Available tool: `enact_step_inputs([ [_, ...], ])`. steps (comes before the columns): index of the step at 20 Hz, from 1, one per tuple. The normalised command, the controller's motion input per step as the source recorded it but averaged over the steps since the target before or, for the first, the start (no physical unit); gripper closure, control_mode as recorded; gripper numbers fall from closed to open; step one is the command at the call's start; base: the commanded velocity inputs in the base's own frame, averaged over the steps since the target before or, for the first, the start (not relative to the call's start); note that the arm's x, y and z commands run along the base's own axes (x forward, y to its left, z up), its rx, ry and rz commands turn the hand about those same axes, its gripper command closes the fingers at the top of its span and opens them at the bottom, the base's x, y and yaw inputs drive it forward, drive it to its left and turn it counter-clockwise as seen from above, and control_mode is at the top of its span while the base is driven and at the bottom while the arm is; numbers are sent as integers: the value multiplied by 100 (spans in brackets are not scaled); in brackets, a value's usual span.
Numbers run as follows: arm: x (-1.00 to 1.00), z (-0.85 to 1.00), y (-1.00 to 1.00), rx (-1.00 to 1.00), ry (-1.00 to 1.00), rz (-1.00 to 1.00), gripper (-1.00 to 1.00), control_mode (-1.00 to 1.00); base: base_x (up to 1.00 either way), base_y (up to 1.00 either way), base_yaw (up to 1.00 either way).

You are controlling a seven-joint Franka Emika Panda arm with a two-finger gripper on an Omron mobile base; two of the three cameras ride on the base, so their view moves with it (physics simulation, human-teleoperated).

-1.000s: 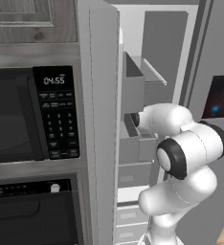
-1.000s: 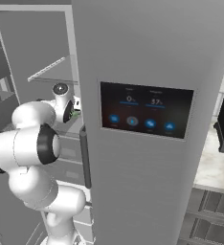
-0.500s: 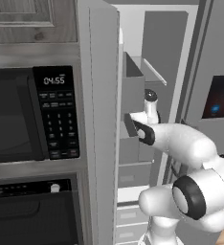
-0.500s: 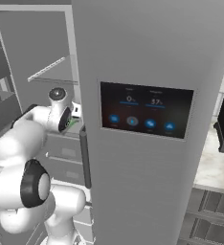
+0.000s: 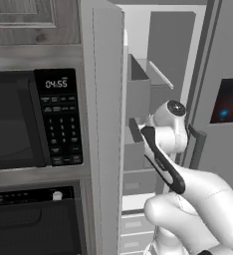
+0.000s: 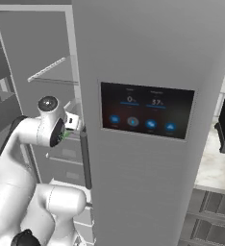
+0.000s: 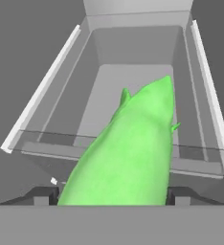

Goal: Take the corn, pear, and orange from the freezer and place them in the bowl on the counter.

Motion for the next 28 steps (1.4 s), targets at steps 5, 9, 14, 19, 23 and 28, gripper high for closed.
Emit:
enact_step_inputs([
  [5, -94, 51, -21, -1, 7, 0, 100, -100, 0, 0, 0],
  [9, -73, 63, 0, -6, 1, 0, 100, -100, 0, 0, 0],
  [14, -62, 58, -1, -6, 1, 0, 100, -100, 0, 0, 0],
  [19, -70, 63, -9, -4, 8, -1, 100, -100, 0, 0, 0],
  [23, -77, 50, -33, 0, 6, -1, 100, -100, 0, 0, 0],
  [28, -44, 20, -41, 0, 2, -9, 100, -100, 0, 0, 0],
])
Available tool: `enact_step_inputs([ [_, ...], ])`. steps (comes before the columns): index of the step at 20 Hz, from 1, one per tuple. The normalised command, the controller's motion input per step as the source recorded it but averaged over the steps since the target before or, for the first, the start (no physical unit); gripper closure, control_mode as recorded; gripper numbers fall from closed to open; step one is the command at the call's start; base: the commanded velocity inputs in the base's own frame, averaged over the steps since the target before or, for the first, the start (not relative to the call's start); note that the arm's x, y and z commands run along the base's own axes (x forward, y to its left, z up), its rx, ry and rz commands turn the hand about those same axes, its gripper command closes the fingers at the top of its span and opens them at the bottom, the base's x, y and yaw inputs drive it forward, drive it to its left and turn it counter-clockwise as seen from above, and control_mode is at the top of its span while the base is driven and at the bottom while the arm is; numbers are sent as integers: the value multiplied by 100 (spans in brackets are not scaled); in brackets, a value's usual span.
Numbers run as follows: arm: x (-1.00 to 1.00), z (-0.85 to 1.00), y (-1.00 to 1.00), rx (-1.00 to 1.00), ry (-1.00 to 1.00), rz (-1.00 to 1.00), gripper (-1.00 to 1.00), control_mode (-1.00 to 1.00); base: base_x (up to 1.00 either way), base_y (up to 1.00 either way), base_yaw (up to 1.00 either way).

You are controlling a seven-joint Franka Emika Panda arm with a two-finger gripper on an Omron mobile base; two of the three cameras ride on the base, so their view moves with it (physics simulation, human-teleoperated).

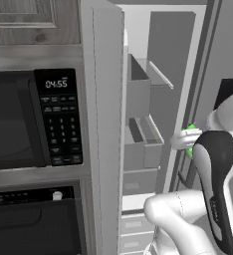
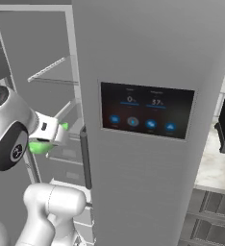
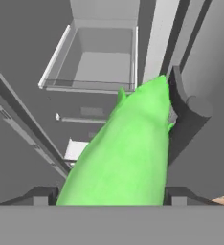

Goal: Take the corn, pear, and orange from the freezer and place them in the bowl on the counter.

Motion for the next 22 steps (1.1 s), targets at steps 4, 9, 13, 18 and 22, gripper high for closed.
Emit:
enact_step_inputs([
  [4, -19, 9, -41, -1, 2, -8, 100, -100, 0, 0, 0],
  [9, -3, 0, -28, 0, 0, -3, 100, -100, 0, 0, 0],
  [13, 0, 0, -1, 0, 0, 0, 100, -100, 0, 0, 0],
  [18, 0, 0, 0, 0, 0, 0, 100, 100, -31, -7, 0],
  [22, 0, 0, 0, 0, 0, 0, 100, 100, -76, -88, -4],
])
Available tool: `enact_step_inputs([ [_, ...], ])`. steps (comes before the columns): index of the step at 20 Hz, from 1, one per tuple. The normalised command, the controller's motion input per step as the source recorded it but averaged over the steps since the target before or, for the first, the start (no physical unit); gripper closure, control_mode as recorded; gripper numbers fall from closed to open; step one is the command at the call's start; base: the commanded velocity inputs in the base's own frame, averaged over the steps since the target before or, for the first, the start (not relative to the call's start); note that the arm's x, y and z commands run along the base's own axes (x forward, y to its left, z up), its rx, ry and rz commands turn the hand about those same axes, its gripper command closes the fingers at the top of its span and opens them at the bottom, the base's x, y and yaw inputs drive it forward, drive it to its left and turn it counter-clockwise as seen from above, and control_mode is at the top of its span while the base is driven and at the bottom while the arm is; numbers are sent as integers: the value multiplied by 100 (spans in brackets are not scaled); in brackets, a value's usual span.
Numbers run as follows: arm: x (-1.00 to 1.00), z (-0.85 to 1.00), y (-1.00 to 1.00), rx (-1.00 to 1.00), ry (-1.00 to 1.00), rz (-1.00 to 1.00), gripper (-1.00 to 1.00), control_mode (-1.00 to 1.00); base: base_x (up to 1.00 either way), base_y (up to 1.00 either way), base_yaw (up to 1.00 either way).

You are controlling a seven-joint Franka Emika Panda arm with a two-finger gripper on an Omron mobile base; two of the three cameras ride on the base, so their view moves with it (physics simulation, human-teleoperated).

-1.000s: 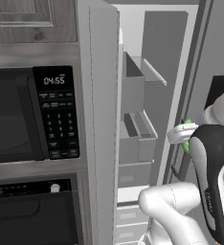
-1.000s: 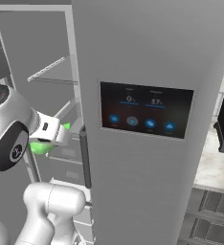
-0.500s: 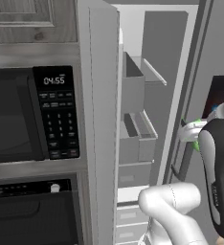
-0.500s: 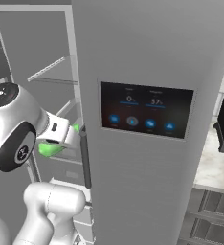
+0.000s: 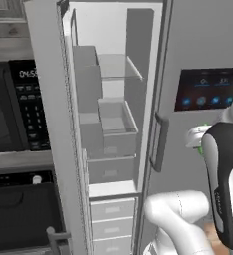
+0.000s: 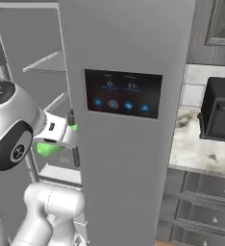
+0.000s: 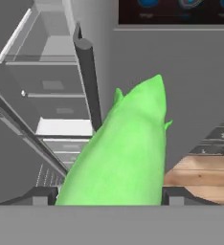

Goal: Take the corn, pear, and orange from the freezer and place them in the bowl on the counter.

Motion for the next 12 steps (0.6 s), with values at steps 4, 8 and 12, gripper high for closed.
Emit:
enact_step_inputs([
  [4, 0, 0, 0, 0, 0, 0, 100, 100, -6, -100, -14],
  [8, 0, 0, 0, 0, 0, 0, 100, 100, 0, -100, -13],
  [12, 0, 0, 0, 0, 0, 0, 100, 100, 2, -100, -1],
])
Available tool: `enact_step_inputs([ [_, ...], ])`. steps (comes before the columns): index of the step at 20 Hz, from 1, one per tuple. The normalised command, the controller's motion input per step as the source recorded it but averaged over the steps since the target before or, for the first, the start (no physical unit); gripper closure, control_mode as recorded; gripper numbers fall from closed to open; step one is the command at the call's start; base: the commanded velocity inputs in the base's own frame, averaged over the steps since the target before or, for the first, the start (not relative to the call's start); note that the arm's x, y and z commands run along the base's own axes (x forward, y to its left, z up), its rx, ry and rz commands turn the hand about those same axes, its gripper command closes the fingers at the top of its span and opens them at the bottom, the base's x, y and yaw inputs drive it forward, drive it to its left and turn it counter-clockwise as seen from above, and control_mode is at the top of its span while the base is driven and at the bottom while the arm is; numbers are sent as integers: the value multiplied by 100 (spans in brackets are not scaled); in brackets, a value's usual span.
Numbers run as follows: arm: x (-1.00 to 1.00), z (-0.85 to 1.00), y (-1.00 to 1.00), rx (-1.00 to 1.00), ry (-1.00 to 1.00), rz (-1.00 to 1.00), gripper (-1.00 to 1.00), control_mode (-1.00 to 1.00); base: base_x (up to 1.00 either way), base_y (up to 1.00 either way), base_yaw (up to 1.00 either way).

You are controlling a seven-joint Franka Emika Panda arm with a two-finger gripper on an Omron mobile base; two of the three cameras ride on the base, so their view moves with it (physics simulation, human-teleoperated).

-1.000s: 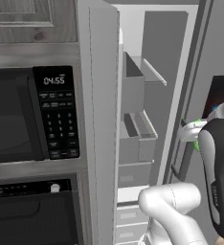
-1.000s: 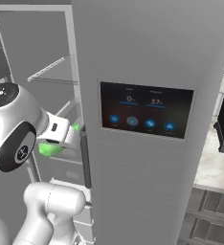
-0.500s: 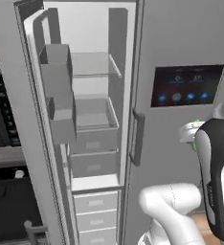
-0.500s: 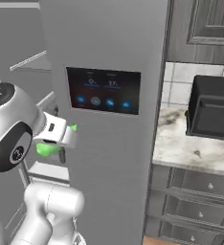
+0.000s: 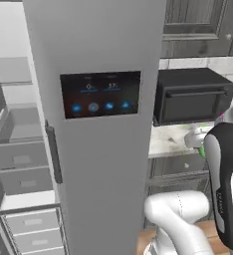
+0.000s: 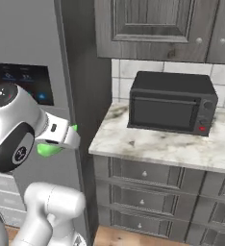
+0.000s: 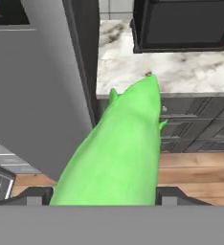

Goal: Take the corn, pear, and orange from the freezer and place them in the bowl on the counter.

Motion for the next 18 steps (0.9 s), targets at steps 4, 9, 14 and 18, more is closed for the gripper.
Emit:
enact_step_inputs([
  [4, 0, 0, 0, 0, 0, 0, 100, 100, 3, -100, 0],
  [9, 0, 0, 0, 0, 0, 0, 100, 100, 13, -100, 0],
  [14, 0, 0, 0, 0, 0, 0, 100, 100, 44, -100, 0],
  [18, 0, 0, 0, 0, 0, 0, 100, 100, 30, -100, 0],
])
